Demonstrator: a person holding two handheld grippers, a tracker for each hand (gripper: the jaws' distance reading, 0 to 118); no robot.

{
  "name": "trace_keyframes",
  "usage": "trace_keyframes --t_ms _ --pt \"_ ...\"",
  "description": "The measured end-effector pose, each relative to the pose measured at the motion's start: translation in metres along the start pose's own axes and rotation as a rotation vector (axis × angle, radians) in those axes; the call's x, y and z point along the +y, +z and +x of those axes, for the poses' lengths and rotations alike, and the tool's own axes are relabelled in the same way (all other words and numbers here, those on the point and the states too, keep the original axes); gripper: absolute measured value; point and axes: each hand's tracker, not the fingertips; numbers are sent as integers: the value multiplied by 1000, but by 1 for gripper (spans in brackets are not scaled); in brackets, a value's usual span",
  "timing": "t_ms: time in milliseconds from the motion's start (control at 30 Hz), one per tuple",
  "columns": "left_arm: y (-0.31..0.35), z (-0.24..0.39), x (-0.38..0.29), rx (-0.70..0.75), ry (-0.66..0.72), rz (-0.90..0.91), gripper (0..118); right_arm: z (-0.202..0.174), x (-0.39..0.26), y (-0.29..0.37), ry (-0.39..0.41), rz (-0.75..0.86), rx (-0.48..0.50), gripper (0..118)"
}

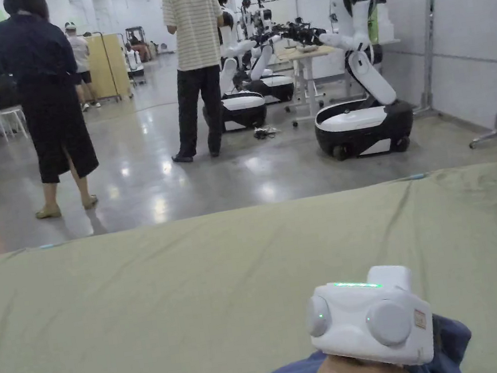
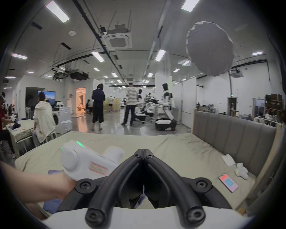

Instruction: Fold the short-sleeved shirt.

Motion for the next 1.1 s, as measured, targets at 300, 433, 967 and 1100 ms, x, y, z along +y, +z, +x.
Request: trace_keyframes --t_ms 300,433,967,1100 --pt "-112 33 -71 34 -12 -226 0 42 -22 13 1 -68 -94 0" --pt "-87 13 -75 24 28 -104 18 37 -32 7 16 -92 -87 0" --pt "346 -129 -245 567 196 654 91 -57 -64 -28 69 -130 111 0" --pt "383 -158 -298 811 240 690 0 -80 -77 -32 98 -156 153 0"
